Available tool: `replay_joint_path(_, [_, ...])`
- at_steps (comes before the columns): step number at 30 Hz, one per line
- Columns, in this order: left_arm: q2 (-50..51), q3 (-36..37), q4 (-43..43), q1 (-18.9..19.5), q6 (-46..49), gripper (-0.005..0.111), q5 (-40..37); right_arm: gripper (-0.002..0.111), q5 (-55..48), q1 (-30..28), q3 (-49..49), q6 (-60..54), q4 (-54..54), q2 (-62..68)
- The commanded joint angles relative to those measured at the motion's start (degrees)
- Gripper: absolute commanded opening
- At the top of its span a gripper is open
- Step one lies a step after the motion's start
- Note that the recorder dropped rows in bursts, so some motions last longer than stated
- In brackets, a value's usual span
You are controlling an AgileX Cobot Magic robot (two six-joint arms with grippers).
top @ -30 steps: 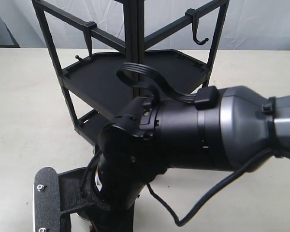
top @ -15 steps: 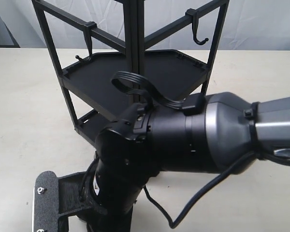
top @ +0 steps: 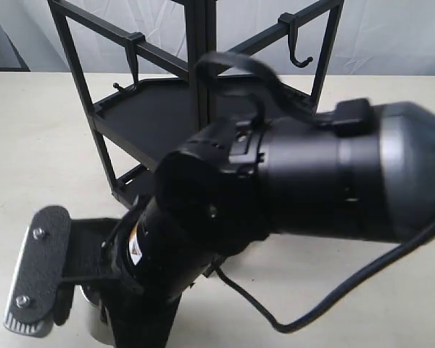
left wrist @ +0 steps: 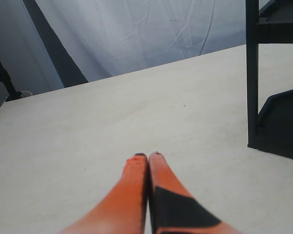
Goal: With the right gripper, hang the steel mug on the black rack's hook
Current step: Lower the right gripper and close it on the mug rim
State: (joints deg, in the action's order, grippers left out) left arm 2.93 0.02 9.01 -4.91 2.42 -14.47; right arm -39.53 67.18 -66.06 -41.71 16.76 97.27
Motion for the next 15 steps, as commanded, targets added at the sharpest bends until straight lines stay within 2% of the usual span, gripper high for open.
replay_joint_path(1, [-0.38, -0.02, -0.14, -0.42, -0.07, 0.001, 1.15, -0.001, 2.21, 0.2, -0.58, 3.95, 2.35, -4.54])
replay_joint_path(15, [-0.38, -0.02, -0.14, -0.42, -0.07, 0.001, 1.15, -0.001, -1.81, 0.2, -0.58, 5.97, 2.77, -15.54])
